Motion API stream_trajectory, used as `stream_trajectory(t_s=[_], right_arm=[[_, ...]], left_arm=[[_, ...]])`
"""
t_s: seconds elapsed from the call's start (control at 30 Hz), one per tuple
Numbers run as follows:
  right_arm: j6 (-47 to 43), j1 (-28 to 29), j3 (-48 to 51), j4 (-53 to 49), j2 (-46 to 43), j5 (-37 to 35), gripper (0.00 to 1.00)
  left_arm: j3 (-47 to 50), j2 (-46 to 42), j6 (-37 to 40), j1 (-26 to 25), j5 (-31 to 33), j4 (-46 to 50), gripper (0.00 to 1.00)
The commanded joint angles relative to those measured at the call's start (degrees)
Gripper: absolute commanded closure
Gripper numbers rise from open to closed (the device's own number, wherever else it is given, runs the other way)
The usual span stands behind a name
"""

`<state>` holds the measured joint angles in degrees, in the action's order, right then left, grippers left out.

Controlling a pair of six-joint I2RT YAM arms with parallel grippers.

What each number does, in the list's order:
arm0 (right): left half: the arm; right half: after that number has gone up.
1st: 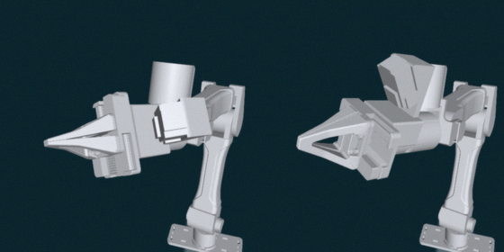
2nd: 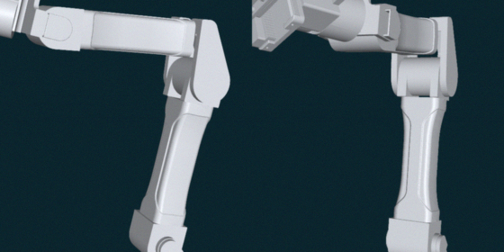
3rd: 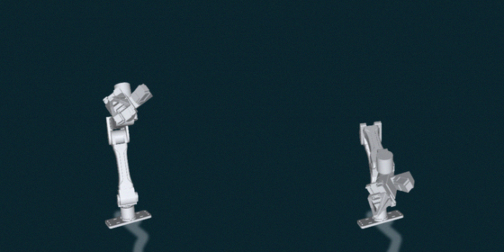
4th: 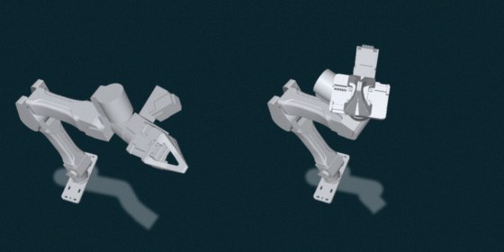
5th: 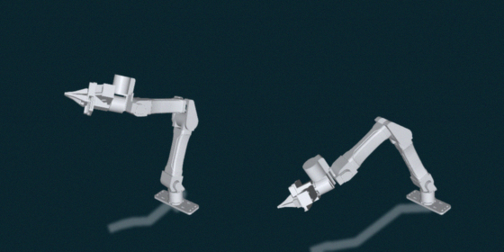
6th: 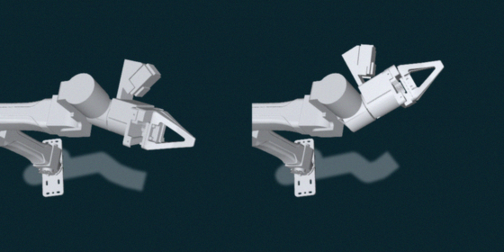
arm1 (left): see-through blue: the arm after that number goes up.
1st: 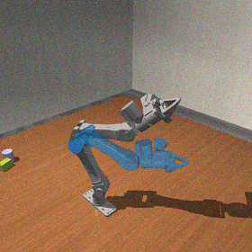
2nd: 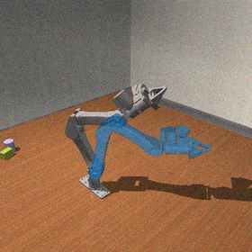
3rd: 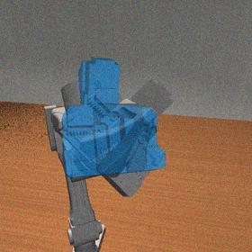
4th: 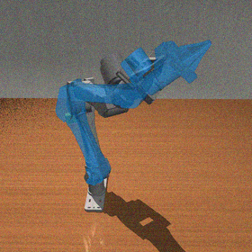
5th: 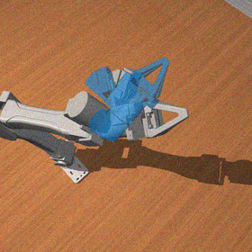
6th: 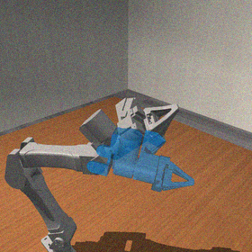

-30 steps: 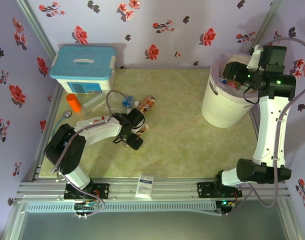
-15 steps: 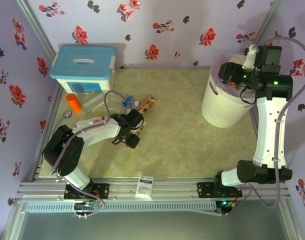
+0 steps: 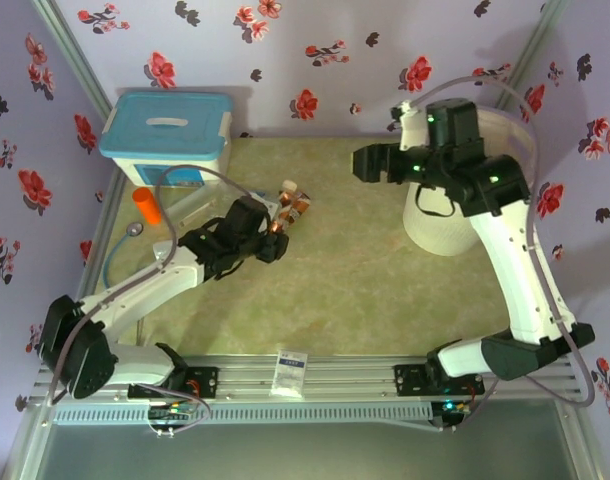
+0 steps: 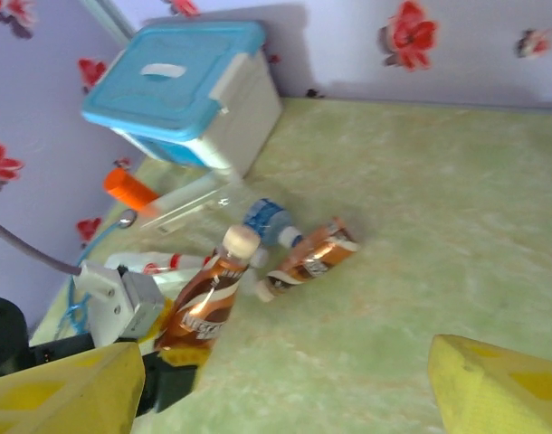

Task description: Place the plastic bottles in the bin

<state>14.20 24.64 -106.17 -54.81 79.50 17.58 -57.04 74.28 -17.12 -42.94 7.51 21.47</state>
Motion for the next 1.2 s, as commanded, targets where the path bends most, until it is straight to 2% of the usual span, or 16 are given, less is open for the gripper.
stream_trajectory(t_s=[0.0, 0.07, 0.23, 0.33, 0.5, 0.67, 0.83, 1.17], right_arm=[[6.20, 2.73, 5.88, 11.75, 1.15, 5.56, 0.17], [9.86, 4.63, 9.36, 18.77, 2.34, 10.22, 0.17], [12.32, 8.39, 10.92, 24.28, 6.63, 12.61, 0.20], [14.40, 9.52, 12.04, 27.57, 8.86, 13.91, 0.27], [14.97, 10.98, 11.17, 27.82, 12.97, 13.80, 0.29], [13.41, 13.40, 10.18, 25.19, 16.10, 12.52, 0.36], [11.88, 13.01, 10.05, 24.64, 16.41, 10.32, 0.40], [12.35, 12.62, 7.73, 25.80, 19.03, 11.24, 0.52]], left_arm=[[2.85, -3.40, -3.99, 0.67, 0.31, -12.28, 0.64], [5.09, -5.29, -4.78, 0.75, 0.01, -17.13, 0.64], [11.12, -8.77, -8.34, 0.84, -5.40, -27.72, 0.65], [11.57, -9.07, -9.21, 0.84, -6.35, -28.33, 0.65], [11.20, -8.82, -10.49, 0.82, -8.22, -29.81, 0.65], [10.67, -7.97, -11.19, 0.84, -10.09, -30.74, 0.66], [10.94, -7.57, -11.82, 0.84, -12.12, -31.96, 0.66], [11.57, -7.16, -12.65, 0.84, -15.15, -33.86, 0.66]])
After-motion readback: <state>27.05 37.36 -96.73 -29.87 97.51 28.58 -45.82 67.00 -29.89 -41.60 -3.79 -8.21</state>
